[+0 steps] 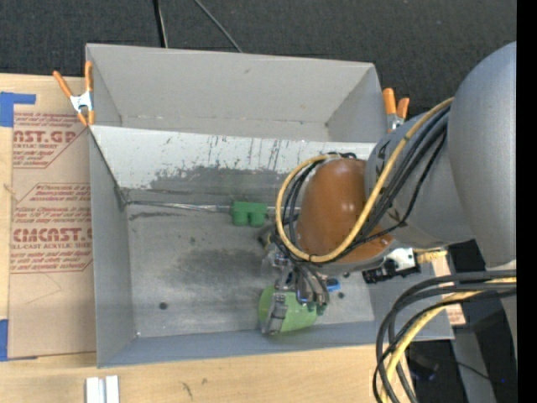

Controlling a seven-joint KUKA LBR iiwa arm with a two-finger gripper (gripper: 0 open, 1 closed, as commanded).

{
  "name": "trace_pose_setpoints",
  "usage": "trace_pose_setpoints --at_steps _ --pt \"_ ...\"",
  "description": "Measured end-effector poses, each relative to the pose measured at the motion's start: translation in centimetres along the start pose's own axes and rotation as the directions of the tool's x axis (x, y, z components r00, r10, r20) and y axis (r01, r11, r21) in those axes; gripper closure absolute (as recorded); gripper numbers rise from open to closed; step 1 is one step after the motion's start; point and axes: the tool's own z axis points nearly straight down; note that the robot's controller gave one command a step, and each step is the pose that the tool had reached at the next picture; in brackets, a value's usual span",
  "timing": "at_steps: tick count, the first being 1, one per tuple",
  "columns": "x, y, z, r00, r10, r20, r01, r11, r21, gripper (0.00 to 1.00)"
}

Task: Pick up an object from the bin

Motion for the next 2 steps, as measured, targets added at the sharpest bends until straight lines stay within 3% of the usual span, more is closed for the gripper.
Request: trace_pose_setpoints --at_steps 1,2 --pt "-0.2 0.1 -0.2 1.000 -0.001 0.007 0.001 1.000 -0.003 1.00" --pt "-0.3 0.9 -6.7 0.952 -0.305 0.009 0.305 0.952 0.000 1.00"
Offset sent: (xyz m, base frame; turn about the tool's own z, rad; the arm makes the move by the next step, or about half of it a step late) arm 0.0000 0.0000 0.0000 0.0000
